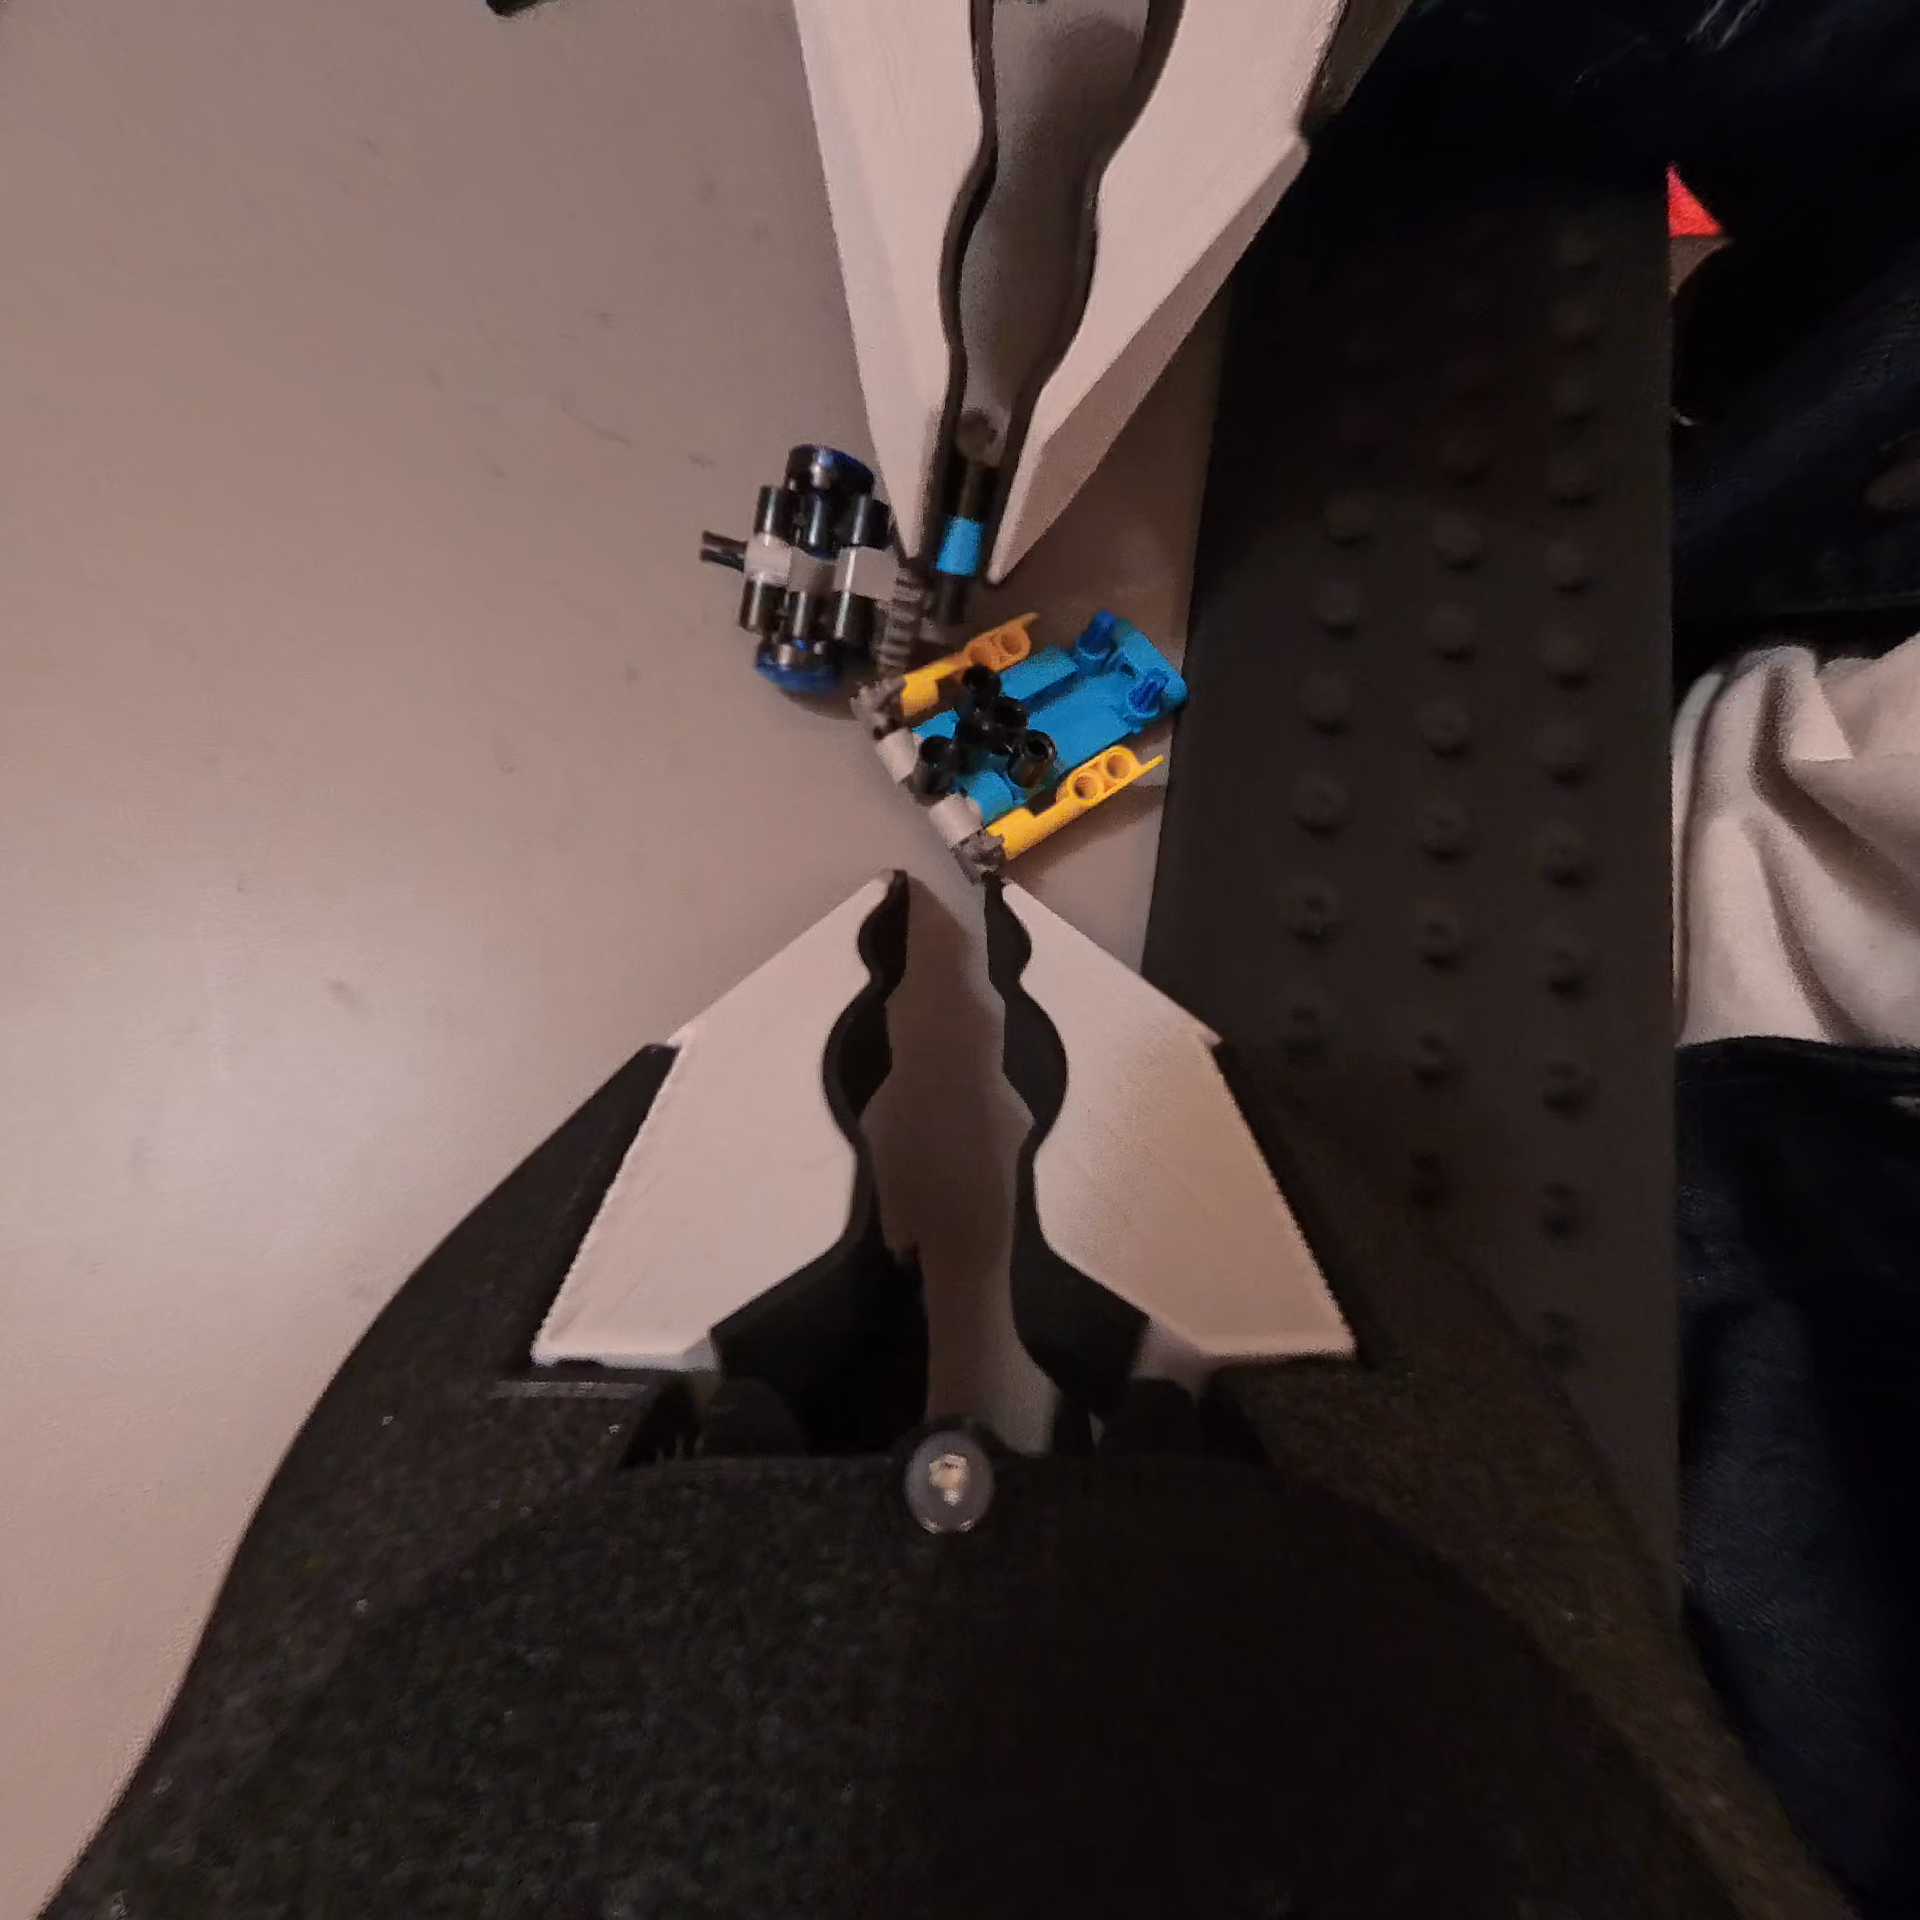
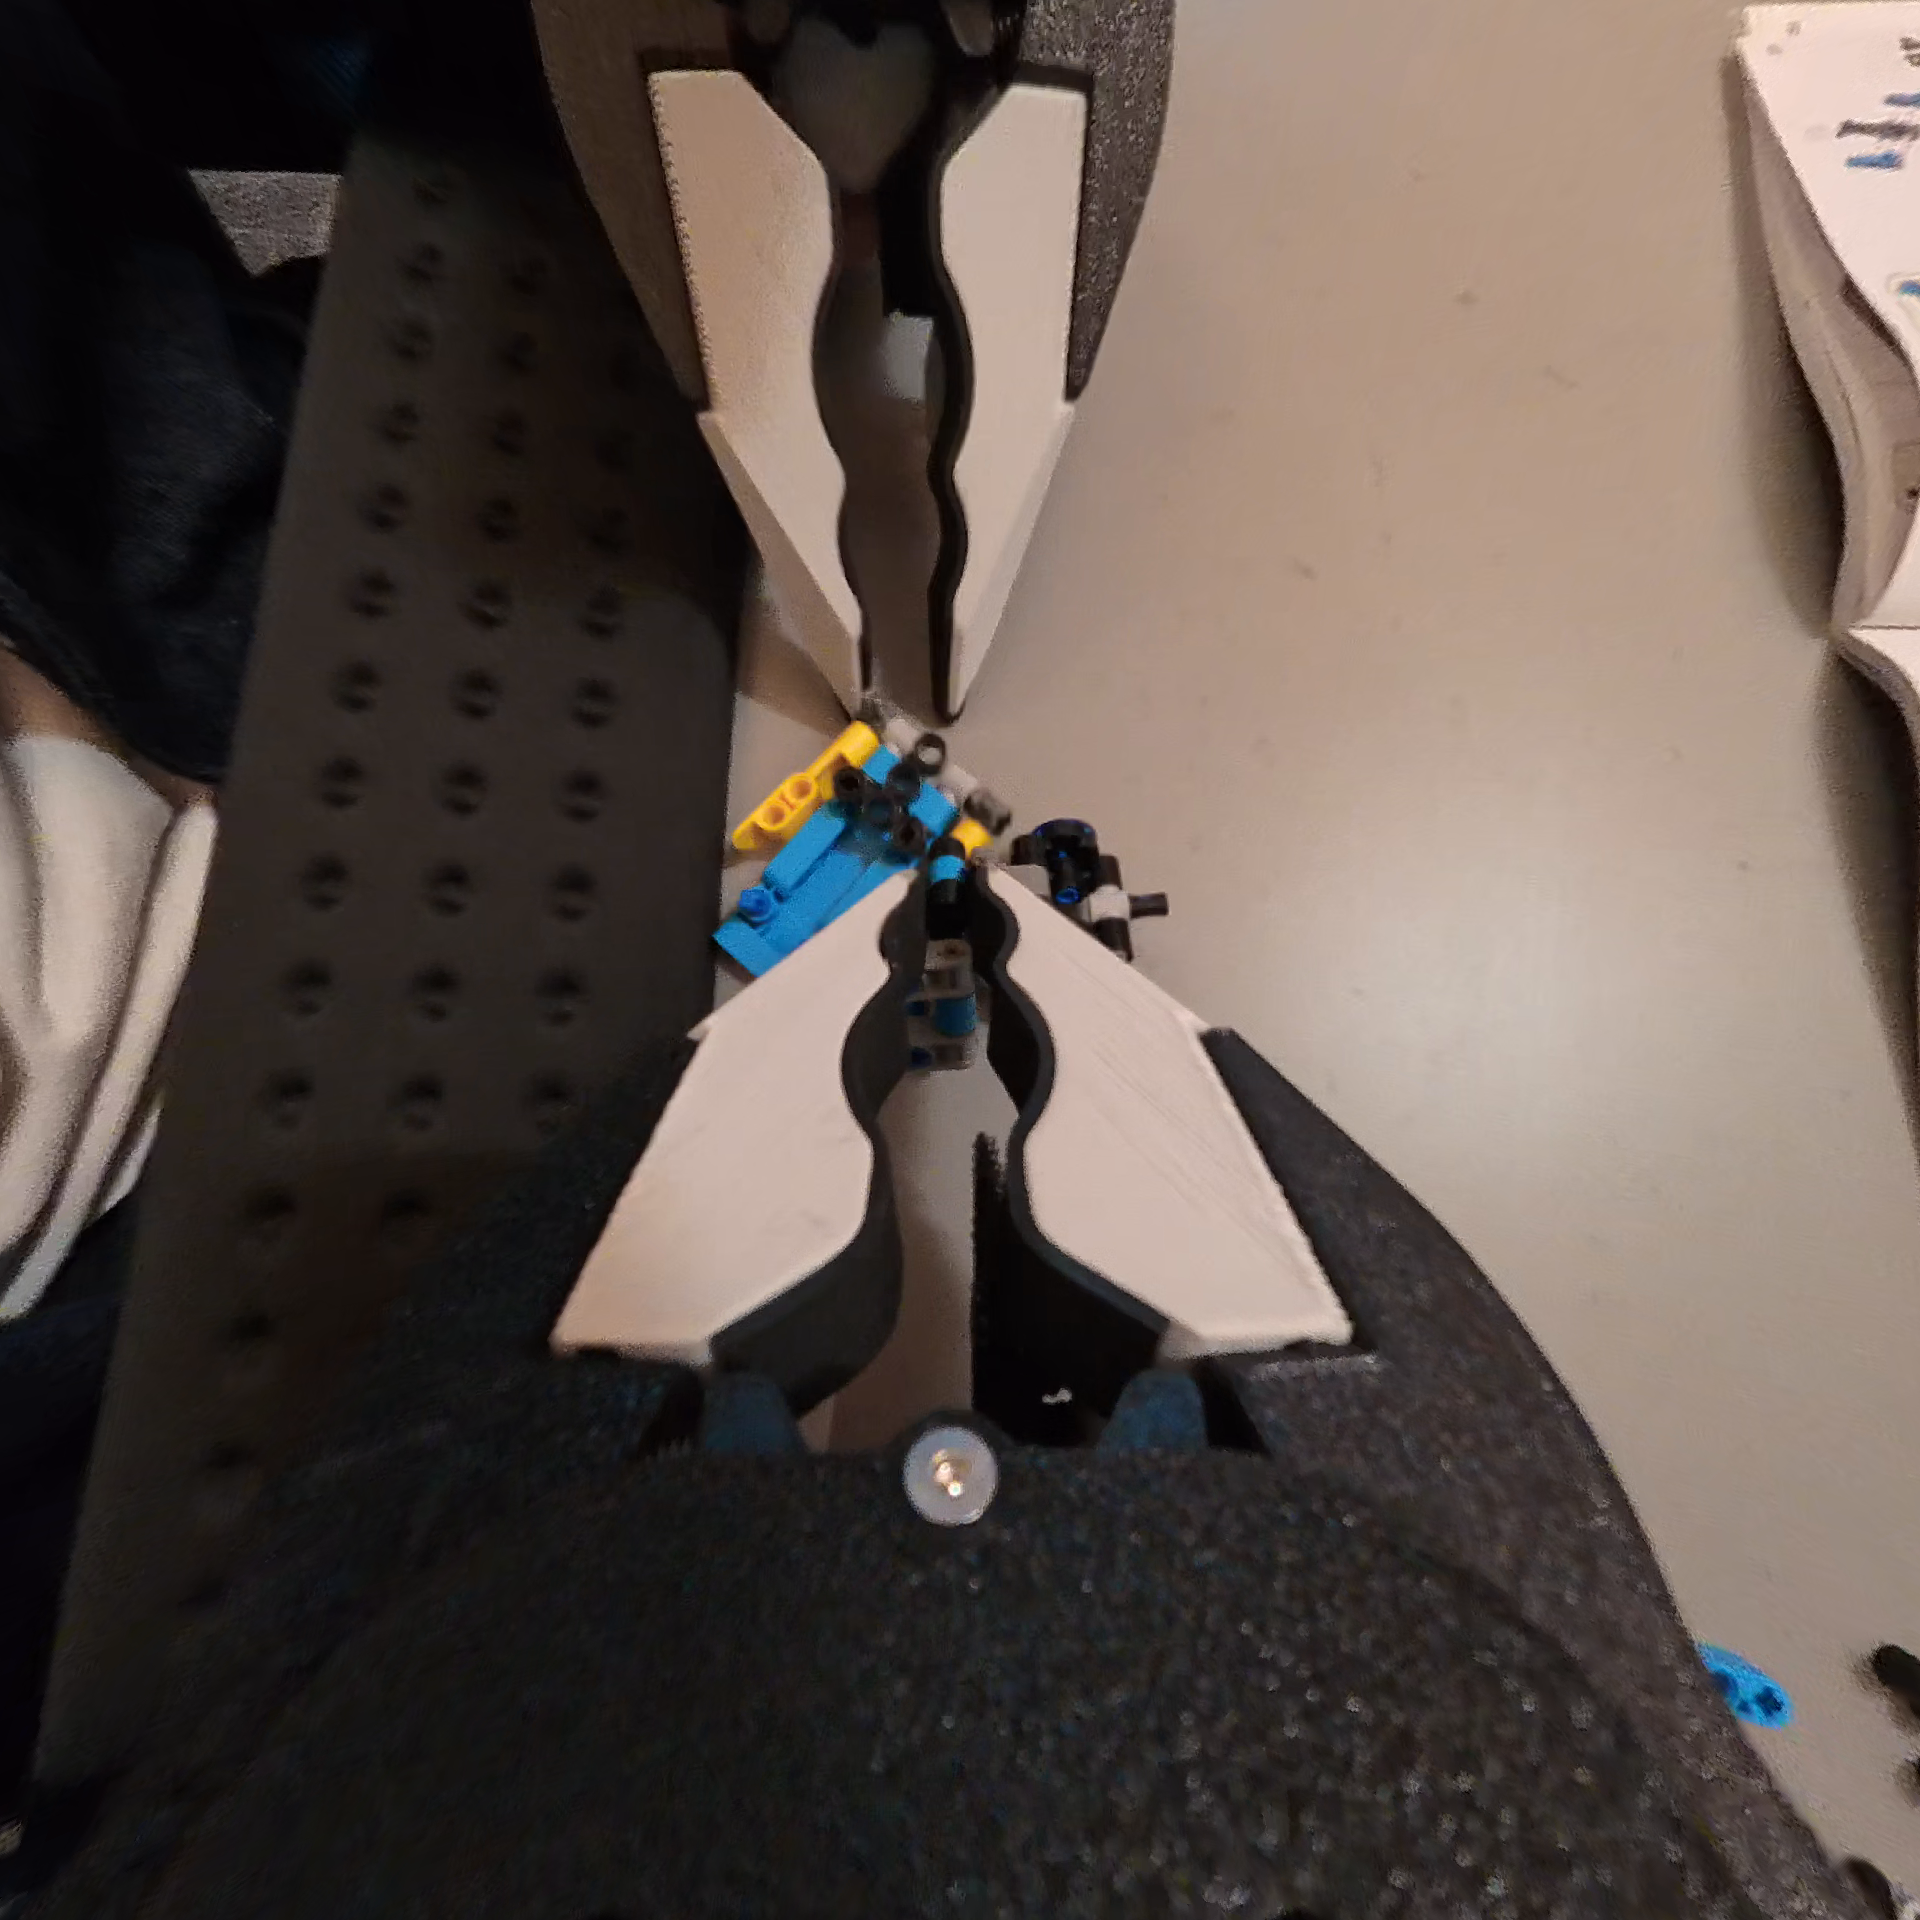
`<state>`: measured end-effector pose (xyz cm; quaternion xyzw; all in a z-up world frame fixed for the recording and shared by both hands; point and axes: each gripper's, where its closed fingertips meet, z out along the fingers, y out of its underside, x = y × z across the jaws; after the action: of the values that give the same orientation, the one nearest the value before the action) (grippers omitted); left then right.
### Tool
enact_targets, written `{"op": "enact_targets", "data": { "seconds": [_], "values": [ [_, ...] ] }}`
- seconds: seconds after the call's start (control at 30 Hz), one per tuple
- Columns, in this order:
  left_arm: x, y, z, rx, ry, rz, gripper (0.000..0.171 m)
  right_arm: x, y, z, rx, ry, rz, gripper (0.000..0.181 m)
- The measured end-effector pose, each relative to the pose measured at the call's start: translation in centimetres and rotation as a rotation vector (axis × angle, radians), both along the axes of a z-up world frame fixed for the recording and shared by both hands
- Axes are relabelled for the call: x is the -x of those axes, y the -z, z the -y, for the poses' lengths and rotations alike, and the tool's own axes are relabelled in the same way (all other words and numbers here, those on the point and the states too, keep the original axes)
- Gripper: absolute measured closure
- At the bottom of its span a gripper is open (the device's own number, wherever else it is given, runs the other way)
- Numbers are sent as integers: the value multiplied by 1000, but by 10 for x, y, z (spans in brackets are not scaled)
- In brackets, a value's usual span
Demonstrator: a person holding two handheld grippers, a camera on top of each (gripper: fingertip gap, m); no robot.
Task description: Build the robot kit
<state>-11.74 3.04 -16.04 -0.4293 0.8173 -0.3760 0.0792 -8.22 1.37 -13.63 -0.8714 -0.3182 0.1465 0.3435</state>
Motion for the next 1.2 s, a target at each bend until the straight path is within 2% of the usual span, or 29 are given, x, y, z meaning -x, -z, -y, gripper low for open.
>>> {"op": "enact_targets", "data": {
  "seconds": [0.13, 0.23, 0.3, 0.43, 0.57, 0.63, 0.67, 0.7, 0.8, 0.83, 0.93, 1.03, 1.1, 1.2],
  "values": [
    [-2, -7, 15, 79, 45, 0, 159, -2, -1, -1, -60, 66, -48, 174],
    [-15, -37, 26, 208, 25, 88, 159, -4, -2, 2, -90, 92, -84, 175],
    [-27, -48, 21, 229, -30, 131, 159, -4, -2, 3, -107, 93, -85, 175],
    [-34, -45, 14, 196, -61, 137, 156, -20, -7, 5, -161, 142, -32, 174],
    [-29, -40, 4, 178, -89, 107, 153, -36, -20, 10, -224, 233, -105, 174],
    [-30, -37, 2, 172, -155, 42, 141, -45, -20, 11, -248, 287, -84, 174],
    [-29, -39, 5, 169, -190, 21, 128, -50, -21, 10, -267, 319, -53, 174],
    [-29, -38, 7, 143, -239, 3, 113, -54, -22, 9, -282, 343, -20, 174],
    [-32, -22, 10, 15, -475, -89, 95, -63, -24, 7, -323, 413, 58, 174],
    [-33, -19, 17, 10, -508, -105, 92, -66, -25, 7, -331, 424, 85, 174],
    [-44, -15, 33, 12, -556, -104, 91, -66, -26, 8, -353, 422, 99, 174],
    [-52, -3, 35, -51, -595, -136, 72, -68, -27, 11, -357, 424, 78, 174],
    [-51, 5, 35, -166, -607, -137, 65, -69, -27, 14, -355, 429, 60, 174],
    [-53, 1, 29, -282, -664, -82, 76, -73, -27, 17, -356, 438, 35, 174]
  ]
}}
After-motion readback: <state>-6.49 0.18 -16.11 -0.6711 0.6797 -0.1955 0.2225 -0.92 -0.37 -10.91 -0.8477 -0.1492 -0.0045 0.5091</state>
